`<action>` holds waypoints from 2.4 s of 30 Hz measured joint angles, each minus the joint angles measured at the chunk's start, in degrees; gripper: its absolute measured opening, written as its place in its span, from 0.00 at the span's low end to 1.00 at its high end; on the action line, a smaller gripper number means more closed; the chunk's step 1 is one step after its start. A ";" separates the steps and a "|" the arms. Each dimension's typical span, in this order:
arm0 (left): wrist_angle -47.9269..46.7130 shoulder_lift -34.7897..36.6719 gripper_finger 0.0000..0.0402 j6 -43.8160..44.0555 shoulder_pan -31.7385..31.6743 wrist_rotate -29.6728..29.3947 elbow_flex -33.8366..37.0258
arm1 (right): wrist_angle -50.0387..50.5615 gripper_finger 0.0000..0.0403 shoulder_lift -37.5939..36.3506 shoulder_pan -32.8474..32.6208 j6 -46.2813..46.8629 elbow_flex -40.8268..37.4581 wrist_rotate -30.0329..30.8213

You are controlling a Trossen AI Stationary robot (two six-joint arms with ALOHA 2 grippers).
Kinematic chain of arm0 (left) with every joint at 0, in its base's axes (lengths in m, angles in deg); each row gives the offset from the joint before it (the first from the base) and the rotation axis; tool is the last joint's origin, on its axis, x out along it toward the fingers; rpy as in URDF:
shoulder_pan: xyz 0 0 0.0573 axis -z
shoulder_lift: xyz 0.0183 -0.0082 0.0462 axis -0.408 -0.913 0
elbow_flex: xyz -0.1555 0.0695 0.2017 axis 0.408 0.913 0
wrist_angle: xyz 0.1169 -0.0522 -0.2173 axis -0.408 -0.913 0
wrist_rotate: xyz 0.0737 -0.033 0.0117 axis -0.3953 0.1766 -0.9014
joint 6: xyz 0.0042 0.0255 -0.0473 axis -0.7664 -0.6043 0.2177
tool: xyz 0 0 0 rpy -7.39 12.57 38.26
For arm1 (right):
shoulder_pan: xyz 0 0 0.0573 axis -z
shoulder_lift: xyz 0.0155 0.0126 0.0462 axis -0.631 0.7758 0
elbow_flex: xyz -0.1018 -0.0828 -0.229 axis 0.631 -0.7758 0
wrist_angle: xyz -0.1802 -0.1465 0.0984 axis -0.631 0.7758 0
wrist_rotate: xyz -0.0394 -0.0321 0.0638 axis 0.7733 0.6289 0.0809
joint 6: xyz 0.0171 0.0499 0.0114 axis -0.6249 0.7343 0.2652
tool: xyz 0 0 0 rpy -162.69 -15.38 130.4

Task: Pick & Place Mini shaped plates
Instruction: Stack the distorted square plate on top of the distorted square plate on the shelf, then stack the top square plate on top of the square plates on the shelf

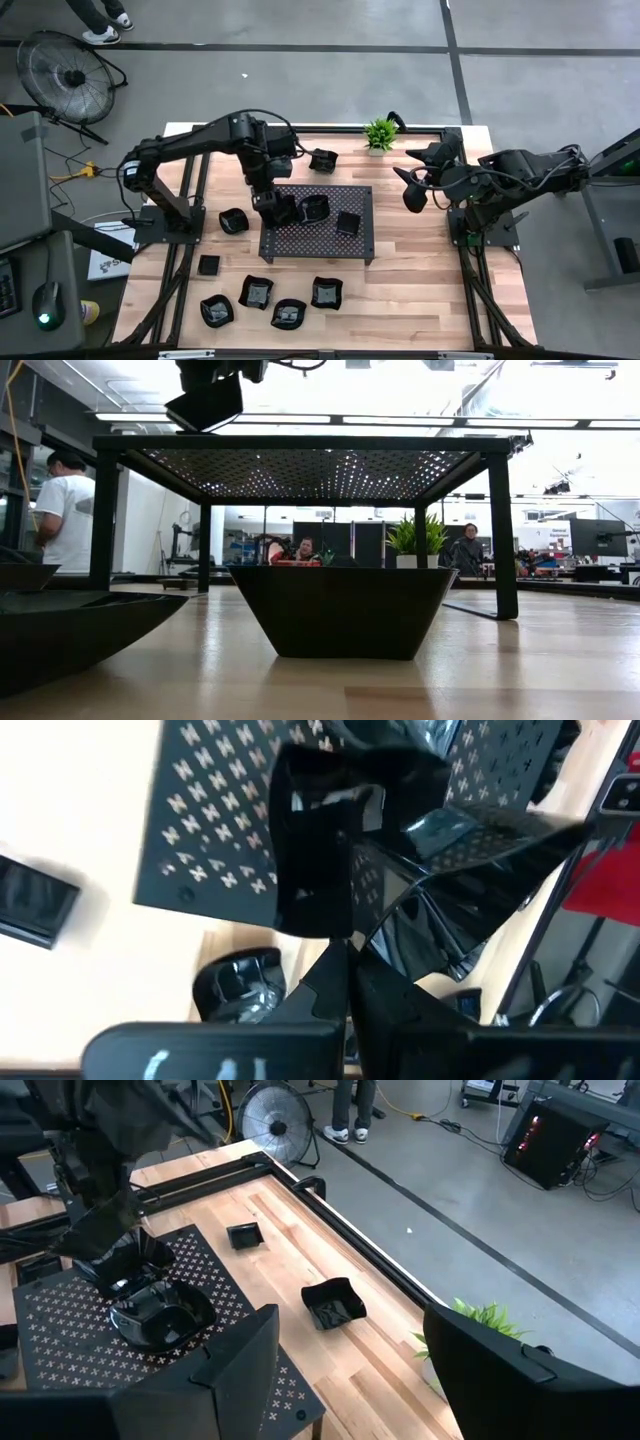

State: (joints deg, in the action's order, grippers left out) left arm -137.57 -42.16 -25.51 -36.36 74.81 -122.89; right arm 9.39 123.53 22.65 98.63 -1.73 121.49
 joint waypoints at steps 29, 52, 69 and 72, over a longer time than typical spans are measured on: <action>3.07 -0.04 0.15 -1.16 0.68 -1.06 0.88 | -0.02 0.61 0.00 0.00 -1.19 -0.02 0.90; 10.43 6.73 0.16 -0.69 6.62 -15.42 0.88 | 2.42 0.61 0.00 -0.05 -2.04 -0.02 -6.09; 14.01 8.34 0.16 13.80 42.46 -42.86 0.86 | 5.60 0.61 0.00 -0.06 9.30 -0.04 -13.95; 13.77 7.31 0.16 16.08 47.67 -45.01 0.86 | 5.60 0.61 0.00 -0.06 9.37 -0.04 -13.93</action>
State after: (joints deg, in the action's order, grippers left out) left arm -123.81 -34.85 -9.43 11.32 29.81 -122.03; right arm 14.98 123.53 22.59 107.99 -1.77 107.56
